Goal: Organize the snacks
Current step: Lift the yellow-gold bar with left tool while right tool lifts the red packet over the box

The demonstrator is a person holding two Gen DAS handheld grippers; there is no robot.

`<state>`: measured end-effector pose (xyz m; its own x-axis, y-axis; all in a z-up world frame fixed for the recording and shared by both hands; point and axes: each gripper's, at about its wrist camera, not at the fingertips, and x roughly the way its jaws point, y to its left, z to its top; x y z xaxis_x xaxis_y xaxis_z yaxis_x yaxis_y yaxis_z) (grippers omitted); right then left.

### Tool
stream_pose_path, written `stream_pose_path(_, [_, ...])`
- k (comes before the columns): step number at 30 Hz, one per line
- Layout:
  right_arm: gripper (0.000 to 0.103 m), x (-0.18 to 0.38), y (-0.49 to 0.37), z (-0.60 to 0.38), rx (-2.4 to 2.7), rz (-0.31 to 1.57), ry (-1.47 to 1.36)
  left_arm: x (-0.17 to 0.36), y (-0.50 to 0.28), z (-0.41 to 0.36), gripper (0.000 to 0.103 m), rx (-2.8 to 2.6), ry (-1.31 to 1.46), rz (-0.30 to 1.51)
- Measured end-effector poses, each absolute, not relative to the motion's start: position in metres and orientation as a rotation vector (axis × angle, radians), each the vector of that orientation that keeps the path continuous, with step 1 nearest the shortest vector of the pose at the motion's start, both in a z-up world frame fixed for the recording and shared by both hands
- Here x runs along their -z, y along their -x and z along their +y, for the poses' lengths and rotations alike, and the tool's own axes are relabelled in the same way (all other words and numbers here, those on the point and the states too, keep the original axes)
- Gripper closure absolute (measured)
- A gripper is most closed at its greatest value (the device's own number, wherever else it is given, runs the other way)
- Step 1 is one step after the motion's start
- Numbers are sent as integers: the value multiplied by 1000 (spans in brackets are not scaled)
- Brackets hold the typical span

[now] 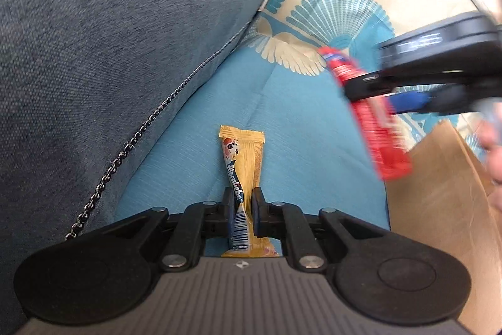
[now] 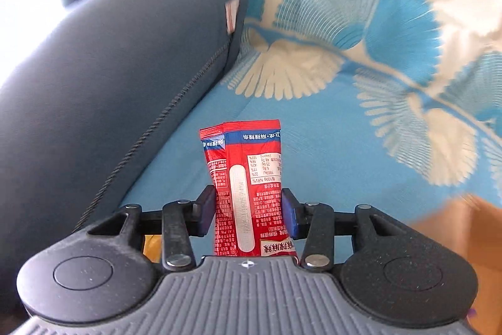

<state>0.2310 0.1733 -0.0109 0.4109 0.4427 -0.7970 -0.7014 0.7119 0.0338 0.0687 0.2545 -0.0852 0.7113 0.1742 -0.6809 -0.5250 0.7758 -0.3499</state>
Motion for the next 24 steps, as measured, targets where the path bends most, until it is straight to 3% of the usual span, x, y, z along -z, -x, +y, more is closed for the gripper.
stream_pose_path(12, [58,-64,-83,15,-713,663,44,49,-31,224,95,-258,464,599])
stream_pose_path(20, [57,-68,-9,-76,-765,503,-122,-5,25,173,95,-109,311,524])
stream_pose_path(24, [57,-60,22,-107,-752,436,-88,-4,51,151,95,-81,259,462])
